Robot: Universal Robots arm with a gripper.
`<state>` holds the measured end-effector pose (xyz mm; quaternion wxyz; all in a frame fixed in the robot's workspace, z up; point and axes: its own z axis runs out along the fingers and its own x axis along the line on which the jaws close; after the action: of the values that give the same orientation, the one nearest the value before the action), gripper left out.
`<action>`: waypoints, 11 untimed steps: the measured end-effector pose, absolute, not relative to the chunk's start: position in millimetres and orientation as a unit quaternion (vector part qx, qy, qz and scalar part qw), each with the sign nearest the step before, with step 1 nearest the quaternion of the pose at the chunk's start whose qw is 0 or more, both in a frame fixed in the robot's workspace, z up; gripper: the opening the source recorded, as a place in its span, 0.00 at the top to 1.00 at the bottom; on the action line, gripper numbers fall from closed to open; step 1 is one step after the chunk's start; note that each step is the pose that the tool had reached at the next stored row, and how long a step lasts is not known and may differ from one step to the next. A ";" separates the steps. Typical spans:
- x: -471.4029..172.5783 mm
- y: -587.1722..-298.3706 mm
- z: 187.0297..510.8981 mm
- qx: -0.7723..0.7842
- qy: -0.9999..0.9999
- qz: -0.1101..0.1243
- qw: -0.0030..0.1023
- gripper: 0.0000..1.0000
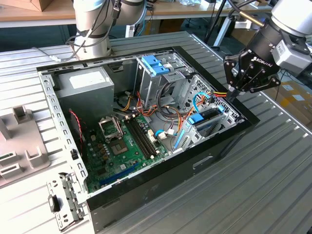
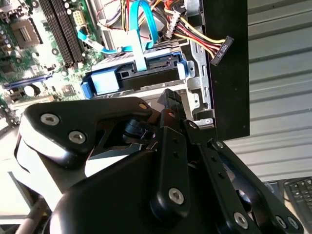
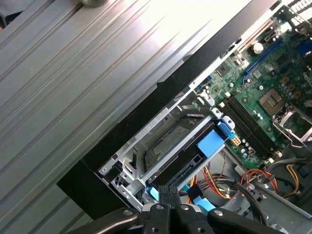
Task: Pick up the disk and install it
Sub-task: 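Insert the first disk wire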
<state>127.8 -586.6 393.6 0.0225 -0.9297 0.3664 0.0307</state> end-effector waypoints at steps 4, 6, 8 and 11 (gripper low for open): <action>127.8 -586.6 393.6 -0.937 0.346 0.031 0.022 0.89; 127.8 -586.6 393.6 -0.941 0.336 0.031 0.021 0.89; 127.8 -586.6 393.6 -0.945 0.325 0.032 0.021 0.89; 127.8 -586.6 393.6 -0.950 0.310 0.032 0.021 0.89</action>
<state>127.8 -586.6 393.6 0.0206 -0.9501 0.3095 0.0320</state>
